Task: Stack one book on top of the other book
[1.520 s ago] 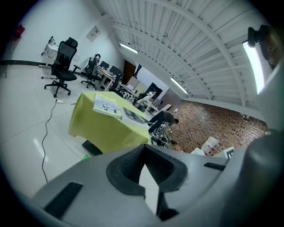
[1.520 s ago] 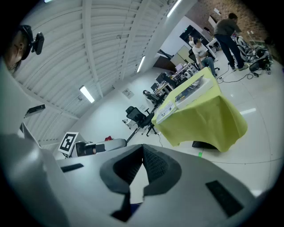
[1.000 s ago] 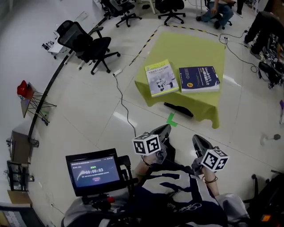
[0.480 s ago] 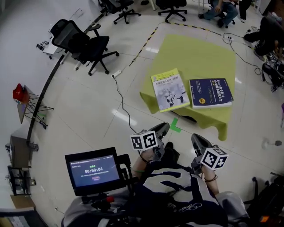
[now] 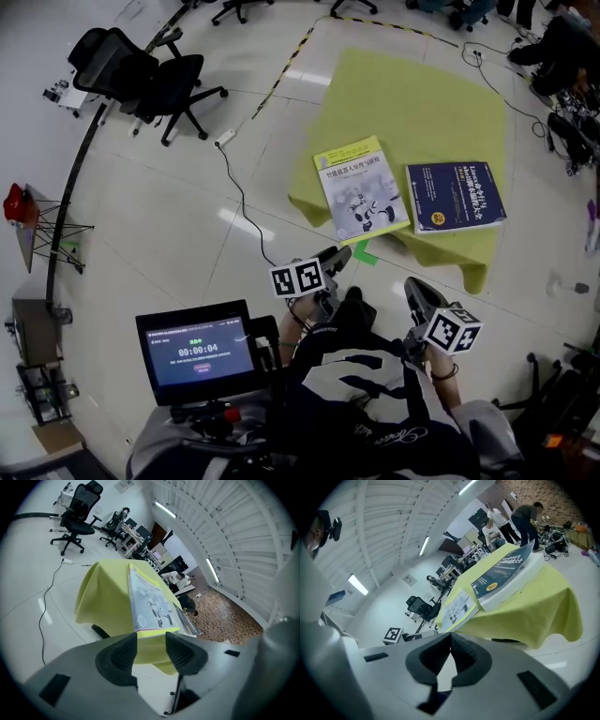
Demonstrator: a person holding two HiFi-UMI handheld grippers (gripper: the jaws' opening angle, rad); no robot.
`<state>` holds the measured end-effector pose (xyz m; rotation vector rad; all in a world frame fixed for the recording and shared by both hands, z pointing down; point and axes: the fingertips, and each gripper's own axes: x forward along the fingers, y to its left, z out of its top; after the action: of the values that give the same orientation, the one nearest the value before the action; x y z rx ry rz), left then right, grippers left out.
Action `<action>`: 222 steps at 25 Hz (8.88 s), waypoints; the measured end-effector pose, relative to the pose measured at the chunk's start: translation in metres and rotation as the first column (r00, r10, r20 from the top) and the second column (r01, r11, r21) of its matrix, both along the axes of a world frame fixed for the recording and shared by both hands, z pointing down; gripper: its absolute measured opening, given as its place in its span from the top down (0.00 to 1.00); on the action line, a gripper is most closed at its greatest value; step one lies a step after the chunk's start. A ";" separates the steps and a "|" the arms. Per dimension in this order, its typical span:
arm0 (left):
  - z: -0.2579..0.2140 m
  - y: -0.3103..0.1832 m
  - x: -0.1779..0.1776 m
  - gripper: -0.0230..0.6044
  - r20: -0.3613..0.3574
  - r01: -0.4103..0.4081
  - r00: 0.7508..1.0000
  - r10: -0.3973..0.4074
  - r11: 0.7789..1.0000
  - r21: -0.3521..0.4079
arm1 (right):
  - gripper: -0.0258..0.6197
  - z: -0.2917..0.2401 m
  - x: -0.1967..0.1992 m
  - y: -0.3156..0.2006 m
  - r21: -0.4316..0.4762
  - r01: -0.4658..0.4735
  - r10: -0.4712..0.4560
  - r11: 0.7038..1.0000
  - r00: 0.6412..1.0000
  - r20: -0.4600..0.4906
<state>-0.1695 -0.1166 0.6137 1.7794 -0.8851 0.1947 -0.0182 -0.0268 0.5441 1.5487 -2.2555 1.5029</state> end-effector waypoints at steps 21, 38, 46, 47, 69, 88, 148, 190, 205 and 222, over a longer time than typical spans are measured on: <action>0.039 -0.066 0.022 0.75 -0.237 0.034 0.969 -0.071 0.987 -0.156 | 0.98 0.030 -0.027 -0.028 -0.112 0.056 -0.062 0.992 0.997 -0.045; 0.034 -0.028 -0.026 0.80 -0.251 -0.047 0.968 0.005 0.986 -0.159 | 0.71 0.067 -0.028 -0.053 -0.039 0.188 -0.186 0.981 0.982 0.042; 0.040 -0.015 -0.048 0.80 -0.223 -0.073 0.974 0.034 0.984 -0.165 | 0.59 0.098 -0.055 -0.085 -0.072 0.245 -0.226 0.967 0.952 0.205; 0.040 -0.014 -0.049 0.80 -0.220 -0.075 0.975 0.037 0.983 -0.167 | 0.59 0.101 -0.059 -0.089 -0.076 0.254 -0.232 0.964 0.948 0.217; 0.020 -0.011 -0.055 0.79 -0.017 -0.133 0.991 0.133 0.990 -0.049 | 0.81 0.083 -0.102 -0.110 -0.008 0.282 -0.280 0.959 0.956 0.084; -0.080 0.009 0.071 0.79 -0.049 -0.365 0.924 0.379 0.914 0.175 | 0.80 -0.022 0.021 -0.061 0.142 0.041 -0.038 0.989 0.999 -0.023; -0.020 -0.037 0.265 0.70 0.494 -0.243 0.856 0.150 0.962 0.129 | 0.84 0.063 0.257 -0.029 -0.120 0.157 -0.144 0.980 0.984 0.107; -0.075 0.173 0.111 0.96 0.318 -0.455 0.874 0.367 0.847 0.274 | 0.96 -0.020 0.072 0.128 0.182 -0.102 0.117 0.978 0.990 -0.073; -0.115 0.250 0.169 0.96 0.270 -0.433 0.895 0.356 0.839 0.329 | 0.97 -0.067 0.095 0.181 0.267 -0.015 0.041 0.964 0.995 -0.093; -0.111 0.334 0.201 0.96 0.218 -0.389 0.917 0.335 0.871 0.299 | 0.97 -0.053 0.107 0.267 0.232 0.022 -0.005 0.972 0.997 -0.073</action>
<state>0.0318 0.2169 0.5022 2.2750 -0.7144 0.4586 0.0892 0.2398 0.4913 1.6086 -2.4692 1.1933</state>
